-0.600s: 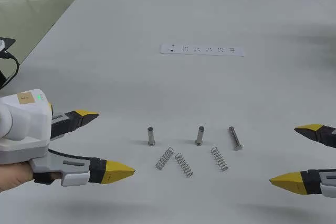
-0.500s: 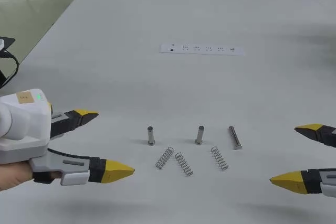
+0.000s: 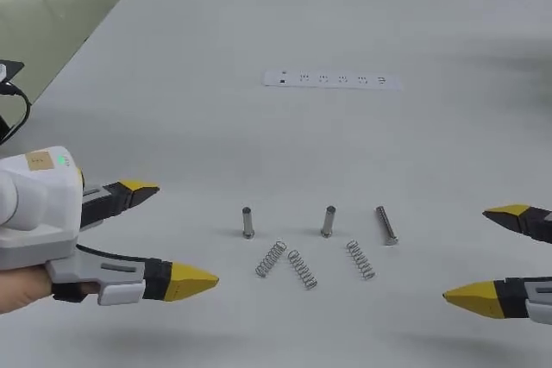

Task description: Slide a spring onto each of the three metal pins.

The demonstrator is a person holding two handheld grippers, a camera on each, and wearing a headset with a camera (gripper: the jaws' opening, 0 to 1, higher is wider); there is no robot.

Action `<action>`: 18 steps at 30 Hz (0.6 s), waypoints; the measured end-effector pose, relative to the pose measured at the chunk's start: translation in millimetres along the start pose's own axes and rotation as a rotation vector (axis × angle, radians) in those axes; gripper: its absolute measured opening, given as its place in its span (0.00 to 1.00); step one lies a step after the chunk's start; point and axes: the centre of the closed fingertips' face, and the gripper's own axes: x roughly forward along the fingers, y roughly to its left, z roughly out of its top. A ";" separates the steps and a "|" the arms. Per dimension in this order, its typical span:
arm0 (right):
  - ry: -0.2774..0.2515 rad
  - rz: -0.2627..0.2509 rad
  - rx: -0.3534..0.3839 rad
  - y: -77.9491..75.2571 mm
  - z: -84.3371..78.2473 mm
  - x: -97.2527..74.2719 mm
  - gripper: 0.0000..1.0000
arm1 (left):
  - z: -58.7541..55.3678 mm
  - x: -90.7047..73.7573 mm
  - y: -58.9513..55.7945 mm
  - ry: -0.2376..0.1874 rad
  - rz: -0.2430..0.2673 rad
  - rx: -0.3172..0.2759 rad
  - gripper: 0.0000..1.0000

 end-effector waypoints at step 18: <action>0.009 -0.002 0.003 -0.4 -0.3 -1.9 0.82 | 0.5 -0.2 -2.1 -0.002 -0.003 -0.002 0.89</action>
